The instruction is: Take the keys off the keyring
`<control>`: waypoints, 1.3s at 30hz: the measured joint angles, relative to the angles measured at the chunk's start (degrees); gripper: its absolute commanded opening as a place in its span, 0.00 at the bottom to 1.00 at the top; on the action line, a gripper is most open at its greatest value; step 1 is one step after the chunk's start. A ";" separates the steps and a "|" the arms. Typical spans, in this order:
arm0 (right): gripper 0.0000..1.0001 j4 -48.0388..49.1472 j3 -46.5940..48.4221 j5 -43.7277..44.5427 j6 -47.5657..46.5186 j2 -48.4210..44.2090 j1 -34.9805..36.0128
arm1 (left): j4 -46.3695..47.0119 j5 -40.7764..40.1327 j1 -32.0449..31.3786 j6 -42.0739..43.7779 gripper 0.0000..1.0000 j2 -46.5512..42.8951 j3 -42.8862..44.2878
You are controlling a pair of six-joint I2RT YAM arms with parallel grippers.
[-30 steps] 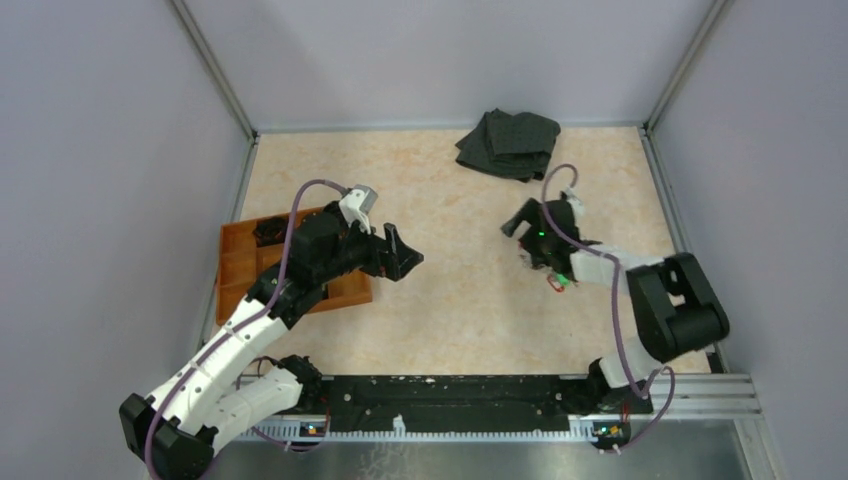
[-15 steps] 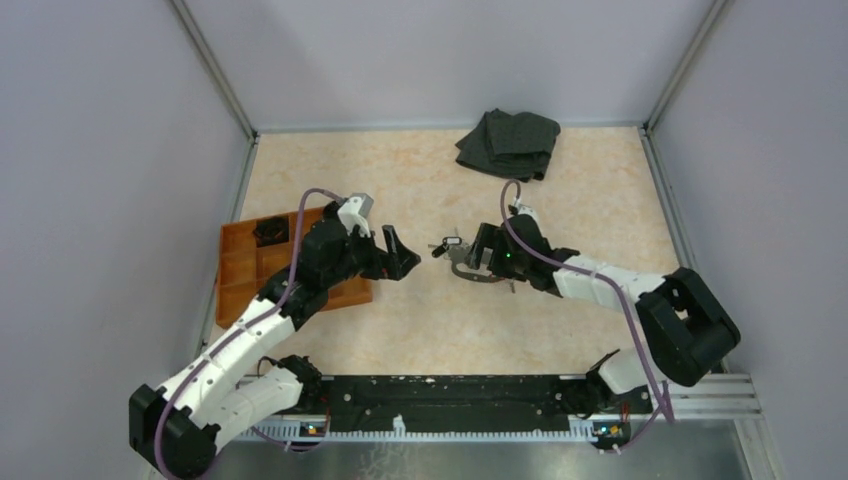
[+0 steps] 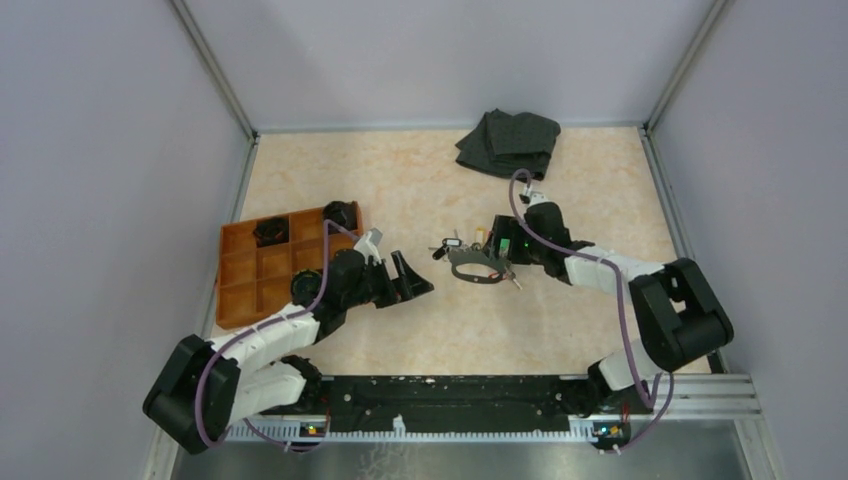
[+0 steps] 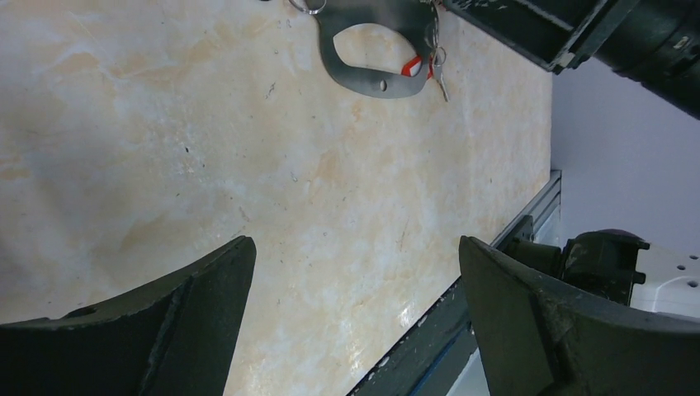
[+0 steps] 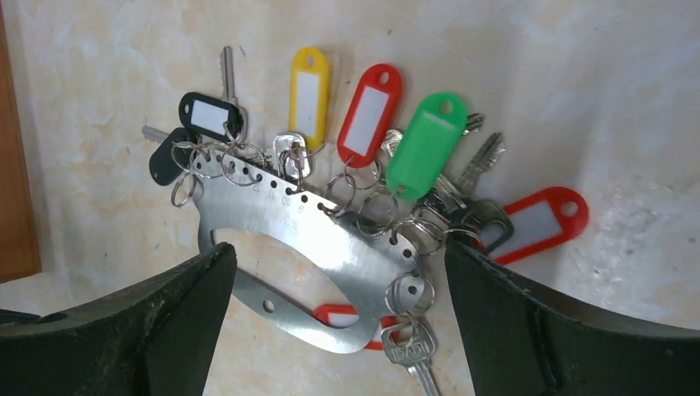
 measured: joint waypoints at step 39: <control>0.85 5.05 -2.67 -6.62 5.18 2.69 2.19 | 1.11 -4.33 -0.04 4.63 0.56 16.83 7.96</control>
